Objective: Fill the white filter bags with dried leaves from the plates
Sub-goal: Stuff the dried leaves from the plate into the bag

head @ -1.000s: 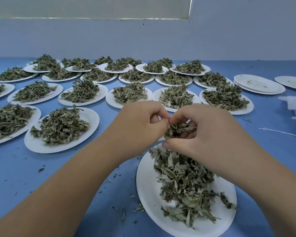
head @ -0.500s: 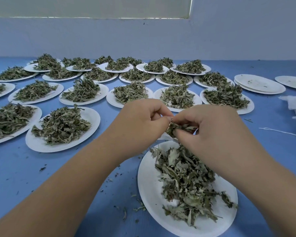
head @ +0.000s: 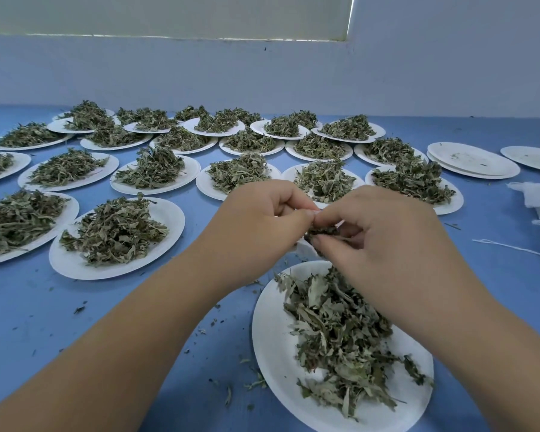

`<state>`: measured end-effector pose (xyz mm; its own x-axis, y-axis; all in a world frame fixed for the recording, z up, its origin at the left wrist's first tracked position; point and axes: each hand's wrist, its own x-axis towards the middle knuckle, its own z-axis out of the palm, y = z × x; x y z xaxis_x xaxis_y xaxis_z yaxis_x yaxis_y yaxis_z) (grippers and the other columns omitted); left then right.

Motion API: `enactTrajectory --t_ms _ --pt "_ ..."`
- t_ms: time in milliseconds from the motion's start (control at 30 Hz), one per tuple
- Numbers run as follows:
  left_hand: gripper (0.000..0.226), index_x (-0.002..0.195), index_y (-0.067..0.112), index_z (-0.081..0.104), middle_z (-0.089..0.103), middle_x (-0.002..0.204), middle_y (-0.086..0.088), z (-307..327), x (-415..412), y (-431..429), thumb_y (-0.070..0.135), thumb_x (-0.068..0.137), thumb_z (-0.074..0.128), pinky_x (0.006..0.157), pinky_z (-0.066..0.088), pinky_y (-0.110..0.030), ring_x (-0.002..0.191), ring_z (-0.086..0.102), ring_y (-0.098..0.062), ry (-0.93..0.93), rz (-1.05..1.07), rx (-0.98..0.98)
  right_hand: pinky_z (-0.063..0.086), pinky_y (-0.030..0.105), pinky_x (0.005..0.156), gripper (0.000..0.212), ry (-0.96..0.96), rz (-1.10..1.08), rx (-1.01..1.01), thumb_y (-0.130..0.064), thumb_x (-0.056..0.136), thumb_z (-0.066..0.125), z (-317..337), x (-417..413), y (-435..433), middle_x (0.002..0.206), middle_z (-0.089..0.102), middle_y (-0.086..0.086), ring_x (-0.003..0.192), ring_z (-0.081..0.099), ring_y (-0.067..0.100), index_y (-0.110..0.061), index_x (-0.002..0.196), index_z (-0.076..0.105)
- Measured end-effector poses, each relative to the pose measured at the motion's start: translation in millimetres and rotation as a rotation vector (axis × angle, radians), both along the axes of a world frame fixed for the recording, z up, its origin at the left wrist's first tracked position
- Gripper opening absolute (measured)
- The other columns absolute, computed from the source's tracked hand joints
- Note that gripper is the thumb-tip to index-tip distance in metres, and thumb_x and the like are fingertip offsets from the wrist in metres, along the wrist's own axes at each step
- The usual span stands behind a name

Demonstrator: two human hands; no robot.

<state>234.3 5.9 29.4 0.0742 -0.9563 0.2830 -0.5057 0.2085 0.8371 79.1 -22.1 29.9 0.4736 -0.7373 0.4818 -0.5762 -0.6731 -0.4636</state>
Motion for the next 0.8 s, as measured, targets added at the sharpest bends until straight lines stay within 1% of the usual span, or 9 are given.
enactTrajectory --t_ms 67,100,200,233,400,533,600,700,800 --pt "0.015 0.082 0.015 0.068 0.045 0.041 0.016 0.0 0.1 0.3 0.010 0.092 0.059 0.042 0.029 -0.009 0.036 0.038 -0.002 -0.010 0.003 -0.007 0.051 0.024 0.064 0.018 -0.045 -0.007 -0.015 -0.020 0.077 0.076 -1.2 -1.8 -0.6 0.087 0.053 -0.014 0.070 0.056 0.001 -0.031 0.083 0.064" --pt "0.015 0.081 0.015 0.068 0.045 0.041 0.016 0.0 0.0 0.4 0.010 0.092 0.059 0.042 0.029 -0.010 0.036 0.038 -0.002 -0.006 0.001 -0.005 0.051 0.023 0.063 0.019 -0.047 -0.011 -0.033 -0.020 0.076 0.077 -1.5 -1.2 -1.1 0.086 0.052 -0.014 0.069 0.056 0.000 -0.030 0.082 0.062" --pt "0.016 0.079 0.014 0.068 0.048 0.040 0.015 0.2 -1.4 1.1 0.006 0.091 0.059 0.042 0.031 -0.013 0.035 0.036 -0.002 0.024 -0.026 0.012 0.053 0.033 0.062 0.016 -0.038 -0.004 -0.061 -0.016 0.075 0.078 -2.6 1.7 -1.6 0.083 0.055 -0.011 0.068 0.056 0.005 -0.024 0.078 0.065" --pt "0.016 0.078 0.013 0.067 0.049 0.040 0.014 0.3 -1.8 1.6 0.005 0.091 0.060 0.041 0.030 -0.013 0.035 0.036 -0.002 0.027 -0.032 0.014 0.053 0.034 0.062 0.015 -0.040 0.007 -0.062 -0.014 0.075 0.078 -2.8 1.7 -1.4 0.082 0.057 -0.011 0.068 0.057 0.004 -0.024 0.077 0.067" --pt "0.016 0.078 0.014 0.068 0.047 0.043 0.015 -0.1 -0.7 1.1 0.007 0.091 0.061 0.042 0.031 -0.010 0.037 0.038 -0.001 0.030 -0.017 -0.008 0.054 0.023 0.067 0.026 -0.166 0.101 0.031 -0.007 0.074 0.078 2.1 -6.6 -3.7 0.080 0.059 -0.015 0.075 0.062 0.004 -0.030 0.079 0.067" --pt "0.018 0.077 0.012 0.067 0.045 0.039 0.015 0.3 -0.7 1.3 0.002 0.091 0.059 0.038 0.028 -0.006 0.032 0.036 0.000 0.082 -0.042 0.018 0.054 0.038 0.067 0.015 -0.058 0.143 -0.093 -0.007 0.078 0.074 2.2 -4.6 -4.4 0.076 0.063 -0.006 0.073 0.061 0.013 -0.021 0.076 0.072" --pt "0.016 0.078 0.010 0.068 0.049 0.041 0.013 0.9 -0.2 1.6 0.003 0.090 0.059 0.037 0.028 -0.005 0.031 0.037 0.000 0.102 -0.039 0.019 0.052 0.040 0.065 0.011 0.014 0.210 -0.149 -0.009 0.082 0.069 2.8 -4.7 -3.4 0.073 0.066 -0.001 0.071 0.061 0.016 -0.018 0.077 0.074" --pt "0.012 0.081 0.010 0.070 0.049 0.044 0.006 2.3 2.0 1.6 0.009 0.090 0.062 0.037 0.028 -0.008 0.031 0.033 -0.002 0.114 0.005 -0.002 0.052 0.033 0.072 0.014 0.023 0.286 -0.195 -0.016 0.084 0.063 7.5 -10.8 -3.9 0.080 0.070 -0.008 0.079 0.063 0.011 -0.020 0.086 0.076" --pt "0.011 0.081 0.016 0.071 0.045 0.045 0.004 2.7 5.0 0.8 0.016 0.090 0.064 0.039 0.027 -0.015 0.035 0.029 -0.007 0.108 0.057 -0.016 0.043 0.014 0.079 0.021 -0.031 0.269 -0.219 -0.018 0.084 0.063 12.8 -22.7 -10.0 0.091 0.070 -0.015 0.088 0.058 0.003 -0.027 0.098 0.075"
